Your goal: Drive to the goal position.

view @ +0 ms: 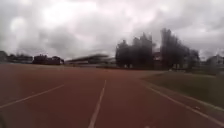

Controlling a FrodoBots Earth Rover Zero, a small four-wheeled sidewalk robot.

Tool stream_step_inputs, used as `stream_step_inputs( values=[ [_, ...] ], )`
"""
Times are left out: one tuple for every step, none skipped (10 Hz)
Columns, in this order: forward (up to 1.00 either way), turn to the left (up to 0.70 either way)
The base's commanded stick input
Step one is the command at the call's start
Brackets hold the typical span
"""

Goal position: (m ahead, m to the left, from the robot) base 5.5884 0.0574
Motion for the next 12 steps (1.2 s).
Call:
stream_step_inputs(
  values=[
    [0.7, 0.0],
    [0.7, 0.0],
    [0.7, 0.0],
    [0.7, 0.0],
    [0.7, 0.0],
    [0.7, -0.04],
    [0.7, -0.12],
    [0.7, -0.18],
    [0.7, -0.16],
    [0.7, 0.0],
    [0.7, 0.0],
    [0.7, 0.0]
  ],
)
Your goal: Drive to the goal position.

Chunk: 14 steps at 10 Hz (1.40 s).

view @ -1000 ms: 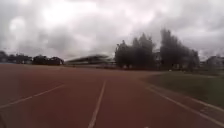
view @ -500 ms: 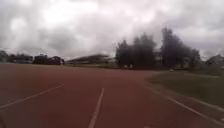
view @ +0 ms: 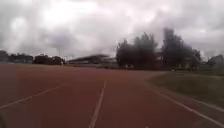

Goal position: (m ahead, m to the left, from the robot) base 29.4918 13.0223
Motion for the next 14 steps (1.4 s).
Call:
stream_step_inputs(
  values=[
    [0.7, 0.0],
    [0.7, -0.14],
    [0.7, -0.06],
    [0.7, 0.0],
    [0.7, 0.0],
    [0.7, -0.01],
    [0.7, -0.03],
    [0.7, -0.22],
    [0.7, -0.22],
    [0.7, -0.03],
    [0.7, -0.01],
    [0.7, 0.0],
    [0.7, 0.0],
    [0.7, -0.01]
  ],
)
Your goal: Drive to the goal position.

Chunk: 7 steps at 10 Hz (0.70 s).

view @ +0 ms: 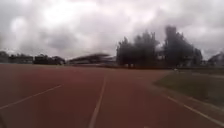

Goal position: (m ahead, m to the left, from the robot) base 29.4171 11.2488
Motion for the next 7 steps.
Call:
stream_step_inputs(
  values=[
    [0.7, -0.06],
    [0.7, -0.2],
    [0.7, -0.11],
    [0.7, -0.02],
    [0.7, 0.0],
    [0.7, 0.0],
    [0.7, -0.11]
  ],
)
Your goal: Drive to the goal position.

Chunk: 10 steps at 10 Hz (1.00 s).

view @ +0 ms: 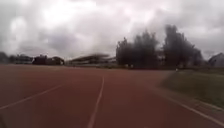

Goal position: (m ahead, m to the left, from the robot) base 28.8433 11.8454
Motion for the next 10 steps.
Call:
stream_step_inputs(
  values=[
    [0.7, -0.03],
    [0.7, 0.0],
    [0.7, 0.0],
    [0.7, 0.0],
    [0.7, 0.0],
    [0.7, 0.0],
    [0.7, 0.0],
    [0.7, 0.0],
    [0.7, 0.0],
    [0.7, 0.0]
  ],
)
